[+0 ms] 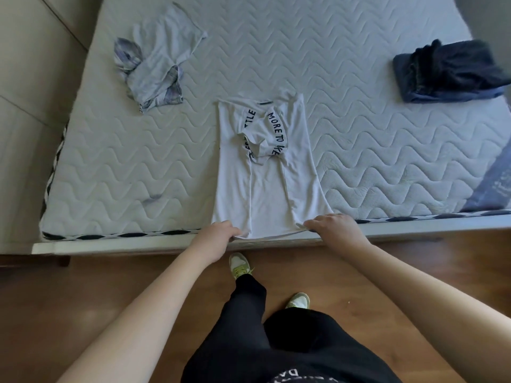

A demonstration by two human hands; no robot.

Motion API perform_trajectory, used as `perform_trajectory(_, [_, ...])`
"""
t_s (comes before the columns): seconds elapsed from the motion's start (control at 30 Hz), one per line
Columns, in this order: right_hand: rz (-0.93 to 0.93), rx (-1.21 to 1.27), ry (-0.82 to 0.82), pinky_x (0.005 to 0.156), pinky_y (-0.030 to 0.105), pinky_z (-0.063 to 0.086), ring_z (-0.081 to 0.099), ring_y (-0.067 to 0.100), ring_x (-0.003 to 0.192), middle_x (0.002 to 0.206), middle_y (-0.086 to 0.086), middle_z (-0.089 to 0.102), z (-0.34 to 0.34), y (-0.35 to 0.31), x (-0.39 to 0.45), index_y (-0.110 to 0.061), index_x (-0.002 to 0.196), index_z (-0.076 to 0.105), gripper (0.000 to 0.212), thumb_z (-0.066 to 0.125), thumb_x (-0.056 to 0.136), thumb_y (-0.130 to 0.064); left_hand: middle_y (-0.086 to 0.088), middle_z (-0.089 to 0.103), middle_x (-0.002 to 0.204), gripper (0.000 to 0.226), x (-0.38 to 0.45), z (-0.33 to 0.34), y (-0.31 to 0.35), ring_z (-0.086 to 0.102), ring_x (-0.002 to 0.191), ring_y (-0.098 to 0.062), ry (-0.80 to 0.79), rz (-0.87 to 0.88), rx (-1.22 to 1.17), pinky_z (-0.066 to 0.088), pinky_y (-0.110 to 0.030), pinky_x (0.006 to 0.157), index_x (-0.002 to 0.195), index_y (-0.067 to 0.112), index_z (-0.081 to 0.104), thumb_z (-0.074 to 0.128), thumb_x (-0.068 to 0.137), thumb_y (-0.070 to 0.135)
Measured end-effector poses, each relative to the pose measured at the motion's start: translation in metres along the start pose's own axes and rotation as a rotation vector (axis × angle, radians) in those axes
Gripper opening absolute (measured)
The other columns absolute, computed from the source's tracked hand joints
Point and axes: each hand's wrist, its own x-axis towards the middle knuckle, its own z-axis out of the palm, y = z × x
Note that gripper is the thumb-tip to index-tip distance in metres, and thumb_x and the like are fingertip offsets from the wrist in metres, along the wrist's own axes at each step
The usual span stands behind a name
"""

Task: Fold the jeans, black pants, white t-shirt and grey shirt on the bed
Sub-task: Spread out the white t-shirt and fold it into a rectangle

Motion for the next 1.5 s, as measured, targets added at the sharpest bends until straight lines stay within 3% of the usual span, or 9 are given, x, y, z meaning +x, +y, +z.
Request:
perform_trajectory(0.23, [0.038,-0.004,-0.098,0.059,0.030,0.031,0.061,0.020,0.083,0.089,-0.006,0.064,-0.057,-0.016,-0.053,-0.028,0.102,0.059,0.026,0.049,0.087,-0.010,0.000,0.055,0.102,0.036,-0.050,-0.044,0.041,0.059,0.094,-0.025,-0.077,0.048,0.081,0.050,-0.039,0.078,0.110,0.021,0.063,0.042,0.091,-0.002])
perform_trajectory(0.4, [0.033,-0.021,-0.103,0.057,0.031,0.034,0.056,0.022,0.077,0.084,-0.005,0.057,-0.089,-0.007,-0.041,-0.026,0.093,0.050,0.029,0.043,0.083,0.001,0.000,0.057,0.102,0.044,-0.053,-0.074,0.051,0.056,0.084,-0.019,0.029,0.028,0.031,0.043,-0.029,0.065,0.117,0.024,0.061,0.039,0.091,-0.004])
perform_trajectory(0.63, [0.066,-0.057,-0.046,0.052,0.031,0.026,0.055,0.023,0.071,0.080,-0.003,0.055,-0.111,0.008,0.003,-0.022,0.109,0.052,0.026,0.045,0.091,-0.005,0.003,0.055,0.109,0.054,-0.029,-0.099,0.035,0.055,0.091,-0.019,0.108,0.032,-0.027,0.045,-0.032,0.074,0.126,0.032,0.056,0.038,0.092,-0.005])
perform_trajectory(0.77, [0.042,-0.074,-0.080,0.061,0.029,0.032,0.063,0.022,0.083,0.093,-0.004,0.063,-0.122,0.016,0.037,-0.025,0.111,0.054,0.027,0.047,0.091,-0.009,0.000,0.057,0.111,0.053,-0.004,-0.113,0.017,0.057,0.100,-0.024,0.097,0.077,-0.066,0.050,-0.041,0.084,0.125,0.033,0.057,0.040,0.091,-0.004])
perform_trajectory(0.97, [-0.029,-0.015,-0.217,0.079,0.029,0.045,0.060,0.021,0.101,0.110,-0.006,0.061,-0.134,0.036,0.095,-0.041,0.131,0.050,0.051,0.043,0.091,-0.010,0.004,0.055,0.118,0.061,0.054,-0.148,-0.021,0.056,0.106,-0.019,0.028,0.139,-0.122,0.047,-0.038,0.090,0.133,0.041,0.052,0.036,0.095,-0.003])
perform_trajectory(1.13, [-0.059,0.009,-0.251,0.091,0.030,0.043,0.058,0.021,0.110,0.120,-0.007,0.060,-0.147,0.056,0.149,-0.042,0.136,0.048,0.053,0.044,0.093,-0.012,0.009,0.055,0.108,0.050,0.109,-0.188,-0.041,0.055,0.104,-0.016,-0.011,0.189,-0.195,0.044,-0.030,0.089,0.124,0.040,0.061,0.039,0.096,0.005])
perform_trajectory(1.23, [-0.009,0.052,-0.223,0.084,0.029,0.043,0.058,0.020,0.109,0.117,-0.007,0.061,-0.153,0.071,0.175,-0.040,0.133,0.051,0.047,0.042,0.095,-0.013,0.014,0.049,0.097,0.051,0.140,-0.208,-0.047,0.053,0.100,-0.014,-0.026,0.200,-0.217,0.039,-0.026,0.083,0.121,0.043,0.061,0.039,0.094,0.005])
perform_trajectory(1.37, [0.049,0.109,-0.185,0.069,0.029,0.035,0.060,0.026,0.100,0.114,-0.003,0.065,-0.151,0.098,0.214,-0.029,0.129,0.051,0.030,0.040,0.102,-0.023,0.005,0.058,0.113,0.047,0.181,-0.216,-0.055,0.052,0.111,-0.016,-0.005,0.178,-0.205,0.041,-0.028,0.088,0.125,0.036,0.061,0.039,0.097,0.007])
perform_trajectory(1.5, [0.060,0.158,-0.204,0.070,0.028,0.036,0.061,0.024,0.099,0.112,-0.004,0.066,-0.137,0.125,0.265,-0.028,0.123,0.056,0.025,0.041,0.103,-0.029,0.005,0.059,0.118,0.043,0.222,-0.212,-0.070,0.054,0.111,-0.019,0.016,0.129,-0.195,0.041,-0.027,0.086,0.125,0.034,0.061,0.041,0.097,0.008])
